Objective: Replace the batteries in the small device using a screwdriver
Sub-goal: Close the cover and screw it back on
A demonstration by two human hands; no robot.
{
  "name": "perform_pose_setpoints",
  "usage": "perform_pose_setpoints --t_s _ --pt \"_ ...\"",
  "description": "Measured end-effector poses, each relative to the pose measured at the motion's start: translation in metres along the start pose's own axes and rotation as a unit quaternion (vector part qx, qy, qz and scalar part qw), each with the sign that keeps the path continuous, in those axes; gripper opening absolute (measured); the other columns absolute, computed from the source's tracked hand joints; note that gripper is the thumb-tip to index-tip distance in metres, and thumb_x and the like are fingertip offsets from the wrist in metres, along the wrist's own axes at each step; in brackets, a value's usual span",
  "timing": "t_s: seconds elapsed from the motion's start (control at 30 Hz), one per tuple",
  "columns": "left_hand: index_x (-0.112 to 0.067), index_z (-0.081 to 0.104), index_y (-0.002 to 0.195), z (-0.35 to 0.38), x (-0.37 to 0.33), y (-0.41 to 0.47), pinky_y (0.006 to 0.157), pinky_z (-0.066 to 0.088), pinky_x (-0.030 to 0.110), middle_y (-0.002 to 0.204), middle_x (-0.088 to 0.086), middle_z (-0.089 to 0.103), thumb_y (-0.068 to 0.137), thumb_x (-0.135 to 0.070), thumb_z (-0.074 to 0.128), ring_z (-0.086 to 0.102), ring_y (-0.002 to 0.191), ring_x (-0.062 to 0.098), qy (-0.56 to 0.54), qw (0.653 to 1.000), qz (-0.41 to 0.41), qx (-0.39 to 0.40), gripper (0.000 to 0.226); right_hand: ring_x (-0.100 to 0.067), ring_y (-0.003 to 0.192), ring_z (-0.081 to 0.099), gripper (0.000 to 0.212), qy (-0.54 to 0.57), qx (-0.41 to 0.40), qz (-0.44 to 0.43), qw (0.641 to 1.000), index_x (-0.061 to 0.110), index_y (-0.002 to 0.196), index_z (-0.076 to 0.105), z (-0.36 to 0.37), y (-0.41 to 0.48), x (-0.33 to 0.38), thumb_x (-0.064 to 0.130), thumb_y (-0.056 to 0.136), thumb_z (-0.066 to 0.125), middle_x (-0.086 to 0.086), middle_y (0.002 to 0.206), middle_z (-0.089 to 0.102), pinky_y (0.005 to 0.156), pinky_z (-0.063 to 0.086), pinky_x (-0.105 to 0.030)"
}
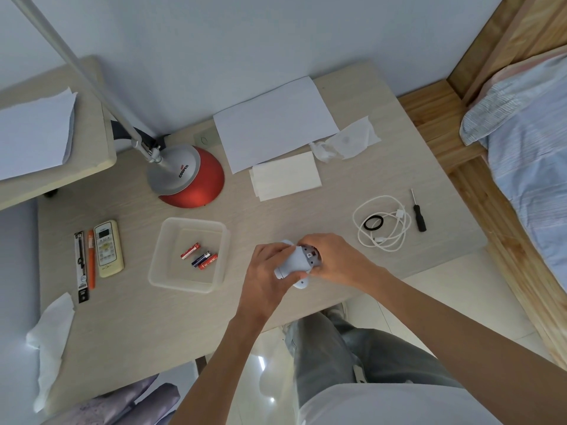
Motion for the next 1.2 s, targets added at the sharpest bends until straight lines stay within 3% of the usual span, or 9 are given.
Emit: perform_pose_setpoints --t_s 0.2,0.3,0.4,0.53,0.67,0.9,1.0,1.2 --pt "-0.021 0.075 0.130 -0.005 0.008 -0.007 0.087 0.059 0.020 0.133 -0.004 0.058 0.075 -0.035 0.099 0.059 0.116 0.010 -0.021 1.000 -0.021 0.003 0.061 -0.007 0.083 0.067 0.045 0.003 0.006 0.004 1.000 0.027 0.120 0.066 -0.001 -0.002 0.001 0.024 0.080 0.084 0.010 0.098 0.072 0.075 0.061 -0.036" --pt "-0.020 0.077 0.129 -0.005 0.010 -0.007 0.086 0.061 0.021 0.129 -0.004 0.057 0.073 -0.032 0.101 0.060 0.113 0.007 -0.039 0.999 -0.035 0.005 0.063 -0.008 0.082 0.068 0.052 0.008 0.035 0.013 0.999 0.027 0.120 0.064 -0.003 -0.003 0.004 0.029 0.074 0.088 0.011 0.098 0.072 0.075 0.062 -0.037" --pt "-0.021 0.078 0.130 -0.006 0.010 -0.007 0.086 0.060 0.021 0.125 -0.005 0.056 0.071 -0.031 0.102 0.060 0.111 0.008 -0.051 0.997 -0.051 0.003 0.065 -0.011 0.088 0.073 0.061 0.087 0.115 0.034 0.989 0.028 0.121 0.067 -0.018 -0.003 0.011 0.042 0.068 0.093 0.010 0.102 0.075 0.081 0.062 -0.038" --pt "-0.020 0.078 0.129 -0.005 0.012 -0.008 0.083 0.059 0.015 0.124 -0.004 0.057 0.068 -0.027 0.104 0.064 0.109 0.013 -0.062 0.997 -0.049 0.012 0.066 -0.021 0.093 0.078 0.034 0.182 0.205 0.057 0.960 0.024 0.121 0.074 -0.035 0.003 0.011 0.048 0.097 0.072 -0.001 0.100 0.080 0.093 0.062 -0.048" --pt "-0.019 0.079 0.126 -0.001 0.014 -0.009 0.082 0.052 0.005 0.122 -0.003 0.058 0.064 -0.026 0.106 0.064 0.108 0.014 -0.070 0.996 -0.056 -0.003 0.067 -0.027 0.089 0.080 0.032 0.212 0.168 0.070 0.960 0.013 0.119 0.078 -0.034 0.008 0.006 0.038 0.101 0.070 -0.007 0.093 0.081 0.087 0.064 -0.054" --pt "-0.012 0.079 0.123 -0.001 0.010 -0.005 0.082 0.060 0.016 0.124 0.005 0.063 0.062 -0.032 0.106 0.065 0.105 0.016 -0.060 0.997 -0.041 -0.010 0.069 -0.025 0.079 0.080 0.024 0.211 0.146 0.064 0.964 0.009 0.109 0.079 -0.030 0.009 0.005 0.030 0.097 0.077 -0.004 0.084 0.081 0.078 0.066 -0.053" --pt "-0.013 0.080 0.123 -0.002 0.010 -0.005 0.081 0.055 0.010 0.123 0.006 0.064 0.062 -0.032 0.106 0.065 0.103 0.016 -0.047 0.998 -0.038 -0.005 0.070 -0.026 0.074 0.080 0.014 0.198 0.142 0.045 0.969 0.017 0.097 0.078 -0.028 0.007 0.004 0.031 0.097 0.077 -0.006 0.080 0.080 0.075 0.066 -0.054" --pt "-0.020 0.079 0.127 0.000 0.011 -0.006 0.081 0.056 0.011 0.124 0.004 0.063 0.061 -0.034 0.107 0.065 0.104 0.015 -0.042 0.998 -0.042 -0.001 0.073 -0.022 0.068 0.077 0.024 0.154 0.117 0.037 0.980 0.012 0.097 0.078 -0.027 0.004 0.005 0.036 0.097 0.073 -0.005 0.075 0.078 0.072 0.064 -0.050"
Point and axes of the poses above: each hand's wrist, its own y-axis towards the middle knuckle, its own z-axis out of the palm, x = y × z, the point moved 2 cm from there along y, towards the middle knuckle
